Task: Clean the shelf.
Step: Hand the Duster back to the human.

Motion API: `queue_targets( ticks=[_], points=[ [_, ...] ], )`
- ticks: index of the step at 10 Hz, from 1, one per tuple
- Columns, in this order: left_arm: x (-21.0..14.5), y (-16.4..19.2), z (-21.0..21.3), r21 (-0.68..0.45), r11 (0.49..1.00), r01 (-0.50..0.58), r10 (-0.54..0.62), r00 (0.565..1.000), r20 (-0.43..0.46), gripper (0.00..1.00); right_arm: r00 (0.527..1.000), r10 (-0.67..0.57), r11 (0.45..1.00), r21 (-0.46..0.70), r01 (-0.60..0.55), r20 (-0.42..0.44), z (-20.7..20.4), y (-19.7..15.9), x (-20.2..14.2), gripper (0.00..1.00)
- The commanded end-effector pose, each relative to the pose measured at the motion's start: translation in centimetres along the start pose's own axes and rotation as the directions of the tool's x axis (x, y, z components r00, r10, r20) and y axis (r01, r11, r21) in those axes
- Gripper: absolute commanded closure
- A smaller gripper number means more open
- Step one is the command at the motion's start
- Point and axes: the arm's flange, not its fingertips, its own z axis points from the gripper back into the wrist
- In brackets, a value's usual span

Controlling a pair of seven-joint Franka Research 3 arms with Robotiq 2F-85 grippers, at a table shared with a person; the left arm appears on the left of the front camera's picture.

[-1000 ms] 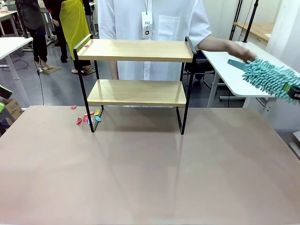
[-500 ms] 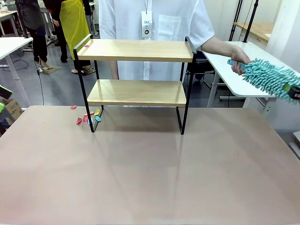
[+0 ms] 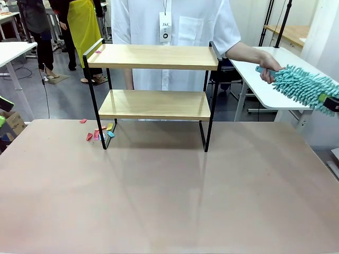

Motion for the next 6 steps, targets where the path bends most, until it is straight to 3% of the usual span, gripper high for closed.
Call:
queue_targets(
  ticks=[1, 4, 6],
  points=[
    [0.0, -0.1, 0.1, -0.008, 1.000, 0.011, -0.011, 1.000, 0.011, 0.00, 0.999, -0.029, 1.000, -0.007, 0.029, 0.024, 0.7, -0.6, 2.8, 0.00],
    [0.0, -0.1, 0.1, -0.008, 1.000, 0.011, -0.011, 1.000, 0.011, 0.00, 0.979, -0.151, 0.989, 0.026, 0.149, 0.139, 2.1, -2.5, 9.8, 0.00],
    [0.0, -0.1, 0.1, -0.008, 1.000, 0.011, -0.011, 1.000, 0.011, 0.00, 0.934, -0.269, 0.963, 0.047, 0.266, 0.236, 3.3, -4.7, 15.5, 0.00]
  ],
)
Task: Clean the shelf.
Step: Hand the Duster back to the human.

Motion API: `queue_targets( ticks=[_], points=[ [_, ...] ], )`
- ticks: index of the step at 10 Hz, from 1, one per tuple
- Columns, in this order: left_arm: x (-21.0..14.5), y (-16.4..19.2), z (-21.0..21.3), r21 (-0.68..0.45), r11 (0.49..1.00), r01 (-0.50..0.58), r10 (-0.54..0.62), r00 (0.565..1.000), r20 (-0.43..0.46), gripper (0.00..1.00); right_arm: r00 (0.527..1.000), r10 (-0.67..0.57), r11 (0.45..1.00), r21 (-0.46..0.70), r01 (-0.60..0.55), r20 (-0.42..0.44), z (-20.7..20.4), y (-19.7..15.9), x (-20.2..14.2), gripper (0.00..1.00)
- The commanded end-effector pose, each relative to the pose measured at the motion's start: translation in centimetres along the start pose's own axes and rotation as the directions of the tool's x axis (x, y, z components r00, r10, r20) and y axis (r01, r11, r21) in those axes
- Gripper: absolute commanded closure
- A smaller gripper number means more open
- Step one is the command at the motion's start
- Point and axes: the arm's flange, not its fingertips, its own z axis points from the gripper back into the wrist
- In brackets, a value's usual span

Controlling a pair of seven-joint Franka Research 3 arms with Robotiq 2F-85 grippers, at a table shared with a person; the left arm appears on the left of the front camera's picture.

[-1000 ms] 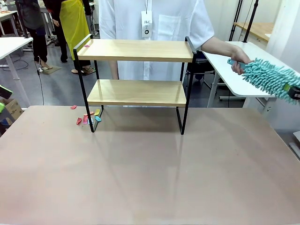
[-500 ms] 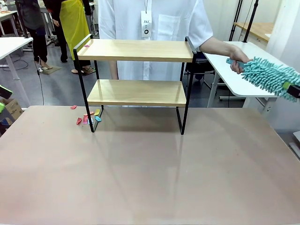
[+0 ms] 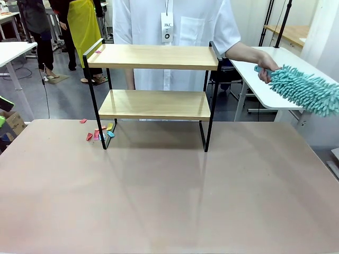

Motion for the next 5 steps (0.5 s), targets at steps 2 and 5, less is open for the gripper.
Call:
queue_targets(
  ticks=[2, 5],
  points=[
    [0.0, -0.1, 0.1, -0.008, 1.000, 0.011, -0.011, 1.000, 0.011, 0.00, 0.975, -0.187, 0.982, -0.008, 0.189, 0.116, 0.4, -2.8, 6.4, 0.00],
    [0.0, -0.1, 0.1, -0.008, 1.000, 0.011, -0.011, 1.000, 0.011, 0.00, 0.936, -0.294, 0.951, -0.044, 0.307, 0.194, 1.2, -6.6, 9.1, 0.00]
  ],
)
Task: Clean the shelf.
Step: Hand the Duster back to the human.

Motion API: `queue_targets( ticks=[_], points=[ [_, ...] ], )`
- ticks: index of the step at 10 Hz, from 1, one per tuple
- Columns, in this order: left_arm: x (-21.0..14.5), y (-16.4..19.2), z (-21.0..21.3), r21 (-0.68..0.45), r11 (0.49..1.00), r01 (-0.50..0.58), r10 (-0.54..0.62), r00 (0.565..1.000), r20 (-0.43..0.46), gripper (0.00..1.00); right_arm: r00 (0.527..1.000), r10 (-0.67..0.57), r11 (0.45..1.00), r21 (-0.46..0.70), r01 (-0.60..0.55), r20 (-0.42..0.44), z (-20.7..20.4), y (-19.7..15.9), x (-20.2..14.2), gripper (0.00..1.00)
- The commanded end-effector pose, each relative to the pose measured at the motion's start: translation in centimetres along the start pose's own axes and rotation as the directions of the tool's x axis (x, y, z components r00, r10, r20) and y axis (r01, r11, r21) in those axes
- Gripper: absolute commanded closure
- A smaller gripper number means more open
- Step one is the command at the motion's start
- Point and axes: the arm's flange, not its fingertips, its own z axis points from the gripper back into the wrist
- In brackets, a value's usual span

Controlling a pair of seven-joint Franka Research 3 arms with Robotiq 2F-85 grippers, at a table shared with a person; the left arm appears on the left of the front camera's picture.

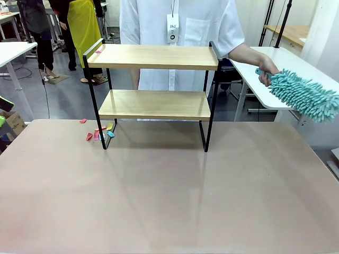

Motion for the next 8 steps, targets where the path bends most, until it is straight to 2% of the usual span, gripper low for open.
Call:
queue_targets(
  ticks=[1, 2, 8],
  points=[
    [0.0, -0.1, 0.1, -0.008, 1.000, 0.011, -0.011, 1.000, 0.011, 0.00, 0.999, -0.052, 0.999, 0.002, 0.052, -0.002, -1.1, -1.3, 0.2, 0.00],
    [0.0, -0.1, 0.1, -0.008, 1.000, 0.011, -0.011, 1.000, 0.011, 0.00, 1.000, 0.000, 1.000, 0.000, 0.000, 0.000, 0.0, 0.0, 0.0, 0.00],
    [0.0, -0.1, 0.1, -0.008, 1.000, 0.011, -0.011, 1.000, 0.011, 0.00, 1.000, 0.000, 1.000, 0.000, 0.000, 0.000, 0.0, 0.0, 0.0, 0.00]
  ],
)
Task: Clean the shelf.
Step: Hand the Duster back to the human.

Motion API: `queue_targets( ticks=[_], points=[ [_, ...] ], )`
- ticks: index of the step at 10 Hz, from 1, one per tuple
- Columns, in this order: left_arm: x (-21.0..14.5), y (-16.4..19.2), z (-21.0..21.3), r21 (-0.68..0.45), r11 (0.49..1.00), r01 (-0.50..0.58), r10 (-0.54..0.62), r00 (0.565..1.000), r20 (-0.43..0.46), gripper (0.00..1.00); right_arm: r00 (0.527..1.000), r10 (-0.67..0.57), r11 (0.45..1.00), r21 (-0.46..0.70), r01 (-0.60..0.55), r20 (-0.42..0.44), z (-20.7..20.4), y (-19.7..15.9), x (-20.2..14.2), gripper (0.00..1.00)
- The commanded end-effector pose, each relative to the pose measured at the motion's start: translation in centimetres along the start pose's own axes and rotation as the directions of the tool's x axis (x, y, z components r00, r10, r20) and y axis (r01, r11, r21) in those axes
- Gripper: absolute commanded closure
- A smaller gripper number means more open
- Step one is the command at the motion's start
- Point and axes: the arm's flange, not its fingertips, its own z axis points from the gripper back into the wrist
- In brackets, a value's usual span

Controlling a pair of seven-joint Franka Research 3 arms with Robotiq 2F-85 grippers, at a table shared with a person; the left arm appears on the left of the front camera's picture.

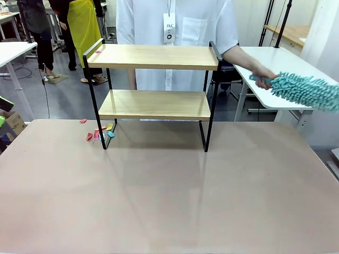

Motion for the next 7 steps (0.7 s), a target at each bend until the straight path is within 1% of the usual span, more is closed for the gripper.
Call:
queue_targets(
  ticks=[1, 7],
  points=[
    [0.03, -0.07, 0.08, -0.007, 1.000, 0.011, -0.011, 1.000, 0.012, 0.00, 1.000, 0.010, 1.000, -0.001, -0.010, -0.001, 0.17, 0.16, -0.28, 0.00],
    [0.03, -0.07, 0.08, -0.007, 1.000, 0.011, -0.011, 1.000, 0.012, 0.00, 1.000, 0.010, 1.000, -0.001, -0.010, -0.001, 0.17, 0.16, -0.28, 0.00]
  ],
)
